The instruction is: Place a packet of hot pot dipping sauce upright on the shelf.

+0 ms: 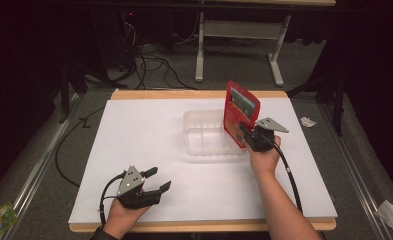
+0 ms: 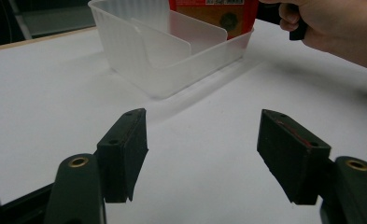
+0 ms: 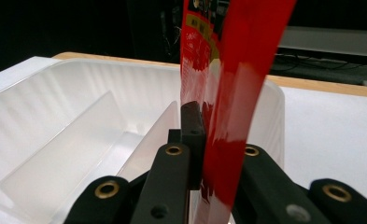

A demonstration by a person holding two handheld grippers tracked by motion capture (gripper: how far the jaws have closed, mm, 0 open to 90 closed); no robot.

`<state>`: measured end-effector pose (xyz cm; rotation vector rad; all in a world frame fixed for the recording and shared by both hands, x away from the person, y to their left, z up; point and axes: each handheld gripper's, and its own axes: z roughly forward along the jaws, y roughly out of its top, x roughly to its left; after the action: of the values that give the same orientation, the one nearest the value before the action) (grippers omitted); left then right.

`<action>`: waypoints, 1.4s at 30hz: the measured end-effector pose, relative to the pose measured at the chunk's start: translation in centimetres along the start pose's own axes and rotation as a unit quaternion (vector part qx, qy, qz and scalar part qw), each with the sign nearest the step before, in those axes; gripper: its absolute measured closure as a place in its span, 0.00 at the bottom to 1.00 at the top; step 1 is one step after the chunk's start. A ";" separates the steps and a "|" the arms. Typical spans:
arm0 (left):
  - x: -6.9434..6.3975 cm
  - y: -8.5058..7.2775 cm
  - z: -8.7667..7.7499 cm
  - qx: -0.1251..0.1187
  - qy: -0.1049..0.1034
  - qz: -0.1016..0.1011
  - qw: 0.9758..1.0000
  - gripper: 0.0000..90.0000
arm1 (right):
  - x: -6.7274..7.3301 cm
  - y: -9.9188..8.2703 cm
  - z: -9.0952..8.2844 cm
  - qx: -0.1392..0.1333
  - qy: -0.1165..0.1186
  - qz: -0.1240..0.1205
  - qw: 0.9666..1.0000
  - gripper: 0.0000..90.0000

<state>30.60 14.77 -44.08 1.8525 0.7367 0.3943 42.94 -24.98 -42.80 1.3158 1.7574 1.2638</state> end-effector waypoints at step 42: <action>0.0 0.0 0.4 0.006 -0.005 0.006 1.000 0.37 | -0.2 1.2 -2.5 0.042 0.038 0.003 0.998 0.17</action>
<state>30.82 14.51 -44.18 1.8694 0.7234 0.3894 41.25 -25.94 -40.81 1.3359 1.8784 1.2701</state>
